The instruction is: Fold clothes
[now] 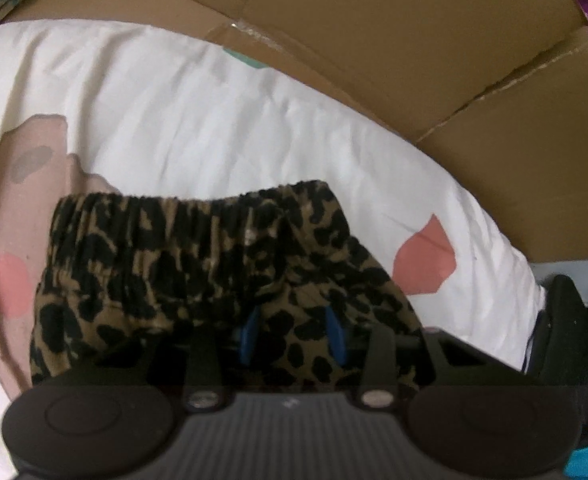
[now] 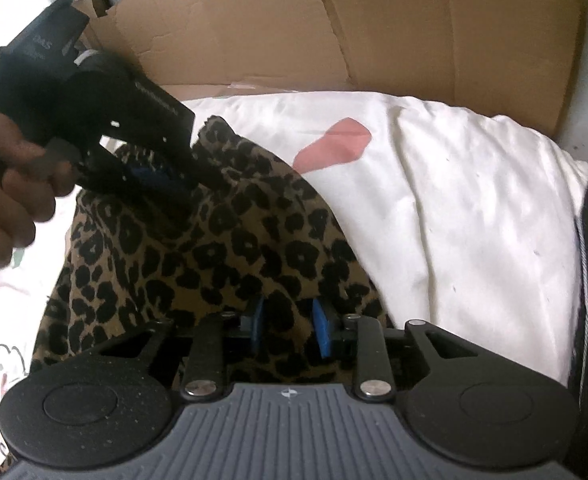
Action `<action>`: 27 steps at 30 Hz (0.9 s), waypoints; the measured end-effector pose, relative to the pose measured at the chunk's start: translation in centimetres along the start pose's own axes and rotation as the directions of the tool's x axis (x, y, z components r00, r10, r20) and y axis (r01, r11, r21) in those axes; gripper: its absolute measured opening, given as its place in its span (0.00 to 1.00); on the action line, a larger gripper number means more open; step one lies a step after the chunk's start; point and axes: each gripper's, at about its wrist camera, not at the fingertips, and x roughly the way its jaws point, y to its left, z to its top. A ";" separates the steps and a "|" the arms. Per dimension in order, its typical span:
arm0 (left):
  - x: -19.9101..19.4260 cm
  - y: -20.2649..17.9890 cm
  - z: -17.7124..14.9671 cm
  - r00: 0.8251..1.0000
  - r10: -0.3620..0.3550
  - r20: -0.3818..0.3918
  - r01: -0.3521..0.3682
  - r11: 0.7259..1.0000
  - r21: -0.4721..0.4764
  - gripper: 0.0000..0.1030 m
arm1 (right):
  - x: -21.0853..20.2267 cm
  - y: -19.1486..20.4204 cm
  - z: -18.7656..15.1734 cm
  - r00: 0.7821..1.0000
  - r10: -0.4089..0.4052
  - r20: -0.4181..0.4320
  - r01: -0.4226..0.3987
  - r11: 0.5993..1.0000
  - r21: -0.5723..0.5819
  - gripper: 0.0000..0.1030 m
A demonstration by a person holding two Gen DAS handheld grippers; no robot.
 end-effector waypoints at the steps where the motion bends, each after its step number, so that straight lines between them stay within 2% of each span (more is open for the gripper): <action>1: 0.0 0.1 0.0 1.000 -0.003 -0.001 0.003 1.000 -0.003 0.39 | 0.2 0.0 0.3 1.000 0.013 -0.003 -0.013 1.000 -0.003 0.28; 4: 0.2 0.4 0.1 1.000 -0.011 -0.001 0.011 1.000 -0.006 0.37 | 1.1 0.0 1.1 0.999 0.052 -0.013 -0.052 0.999 0.001 0.28; 8: 0.1 0.5 0.0 1.000 0.006 -0.009 -0.006 1.000 0.003 0.26 | 1.8 0.5 1.3 0.997 0.073 -0.032 -0.073 0.997 -0.016 0.26; 11: 0.0 1.1 0.1 1.000 -0.015 -0.022 0.014 0.999 -0.047 0.24 | 1.2 1.0 1.0 0.999 0.048 -0.012 -0.048 0.997 -0.059 0.03; 13: -0.2 1.5 0.0 0.999 -0.032 -0.025 0.030 0.996 -0.078 0.24 | 0.6 1.3 0.8 0.999 0.039 0.002 -0.039 0.996 -0.080 0.01; 15: -0.2 1.4 -0.2 0.999 -0.042 -0.030 0.040 0.996 -0.085 0.26 | -0.1 1.6 0.8 0.999 0.029 0.023 -0.027 0.994 -0.108 0.00; 17: -0.3 1.2 -0.3 0.998 -0.054 -0.030 0.052 0.995 -0.088 0.37 | -0.9 2.0 0.6 0.998 0.038 0.048 -0.032 0.990 -0.134 0.00; 19: -0.4 1.0 -0.4 0.997 -0.070 -0.019 0.068 0.992 -0.101 0.44 | -1.6 2.4 0.6 0.996 0.058 0.066 -0.047 0.987 -0.153 0.00; 21: -0.3 0.2 -0.9 0.998 -0.060 -0.012 0.059 0.995 -0.083 0.45 | -2.3 2.8 0.6 0.994 0.076 0.081 -0.061 0.984 -0.166 0.00; 24: -0.1 -1.0 -1.7 1.000 -0.023 -0.005 0.023 0.999 -0.028 0.37 | -3.0 3.2 0.5 0.991 0.088 0.103 -0.070 0.983 -0.169 0.00; 26: 0.0 -0.9 -2.0 1.000 -0.008 -0.005 0.008 0.999 -0.035 0.24 | -3.1 3.2 0.4 0.990 0.087 0.114 -0.068 0.985 -0.161 0.00; 27: 0.0 -0.6 -2.1 1.000 -0.012 -0.006 0.011 0.999 -0.053 0.23 | -3.2 3.1 0.3 0.989 0.089 0.117 -0.071 0.986 -0.154 0.00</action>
